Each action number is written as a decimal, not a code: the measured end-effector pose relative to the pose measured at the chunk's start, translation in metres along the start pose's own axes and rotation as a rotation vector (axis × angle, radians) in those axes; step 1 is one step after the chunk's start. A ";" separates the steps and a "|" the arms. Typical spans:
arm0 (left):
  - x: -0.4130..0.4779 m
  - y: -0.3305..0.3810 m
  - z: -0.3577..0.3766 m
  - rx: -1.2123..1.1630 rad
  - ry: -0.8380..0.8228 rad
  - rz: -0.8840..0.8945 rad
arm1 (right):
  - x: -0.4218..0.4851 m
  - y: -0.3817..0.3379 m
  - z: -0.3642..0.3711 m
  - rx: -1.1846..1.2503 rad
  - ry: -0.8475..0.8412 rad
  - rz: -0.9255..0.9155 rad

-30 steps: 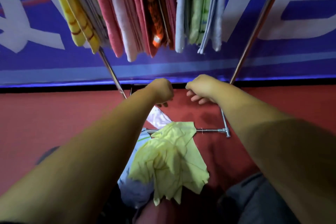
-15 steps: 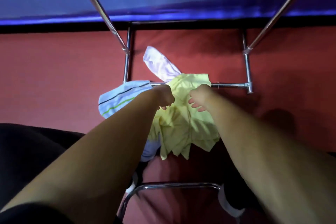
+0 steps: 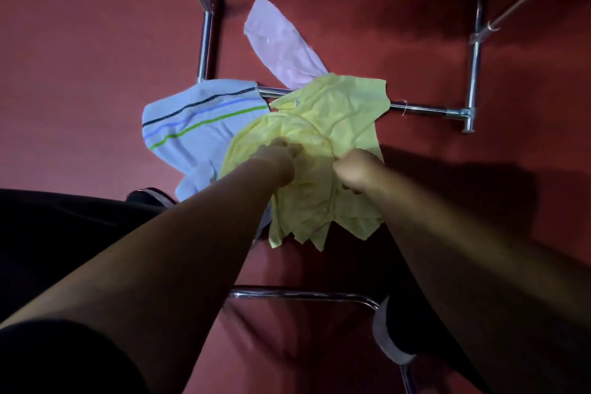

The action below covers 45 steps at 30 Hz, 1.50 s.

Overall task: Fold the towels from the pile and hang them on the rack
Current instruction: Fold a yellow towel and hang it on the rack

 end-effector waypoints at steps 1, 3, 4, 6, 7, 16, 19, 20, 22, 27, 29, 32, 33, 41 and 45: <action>0.003 -0.001 -0.003 0.003 0.048 0.008 | 0.001 0.000 0.001 0.001 0.007 0.000; 0.004 0.000 -0.009 -0.011 0.111 0.009 | 0.003 0.000 0.003 -0.006 0.020 0.011; 0.004 0.001 -0.009 -0.014 0.116 0.008 | 0.004 -0.001 0.002 -0.014 0.034 0.004; 0.008 0.006 -0.010 -0.034 0.130 0.038 | 0.006 -0.004 0.003 -0.028 0.059 -0.008; 0.010 0.008 -0.010 -0.066 0.149 0.049 | 0.007 -0.005 0.003 -0.017 0.067 -0.012; 0.009 0.009 -0.024 -0.929 0.059 -0.113 | 0.011 -0.014 0.025 0.276 -0.047 0.016; 0.003 0.012 -0.038 -1.181 0.040 -0.142 | 0.004 -0.028 0.014 0.295 -0.040 -0.004; -0.001 0.012 -0.046 -1.261 0.052 -0.142 | 0.002 -0.033 0.007 0.318 -0.023 -0.011; -0.009 0.013 -0.065 -1.428 0.059 -0.147 | -0.006 -0.045 -0.012 0.434 0.016 -0.007; -0.045 0.028 -0.120 -1.546 0.010 -0.088 | -0.031 -0.070 -0.075 0.698 0.164 0.004; -0.067 0.040 -0.150 -1.482 0.032 0.041 | -0.050 -0.079 -0.104 0.740 0.218 -0.029; -0.099 0.054 -0.193 -1.430 0.093 0.170 | -0.079 -0.088 -0.149 0.707 0.338 -0.107; -0.111 0.057 -0.207 -1.435 0.113 0.207 | -0.089 -0.092 -0.163 0.696 0.369 -0.144; -0.205 0.061 -0.298 -1.347 0.432 0.319 | -0.204 -0.134 -0.251 0.318 0.504 -0.377; -0.254 0.068 -0.323 -1.254 0.585 0.293 | -0.267 -0.142 -0.255 0.389 0.349 -0.437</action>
Point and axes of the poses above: each hand's wrist, its own x-axis towards the middle knuckle, its own z-axis out of the palm, y = z × x, the point moved 8 cm from there along x, towards the middle knuckle, and after that the axes turned 9 degrees about y, right-handed, at the moved point
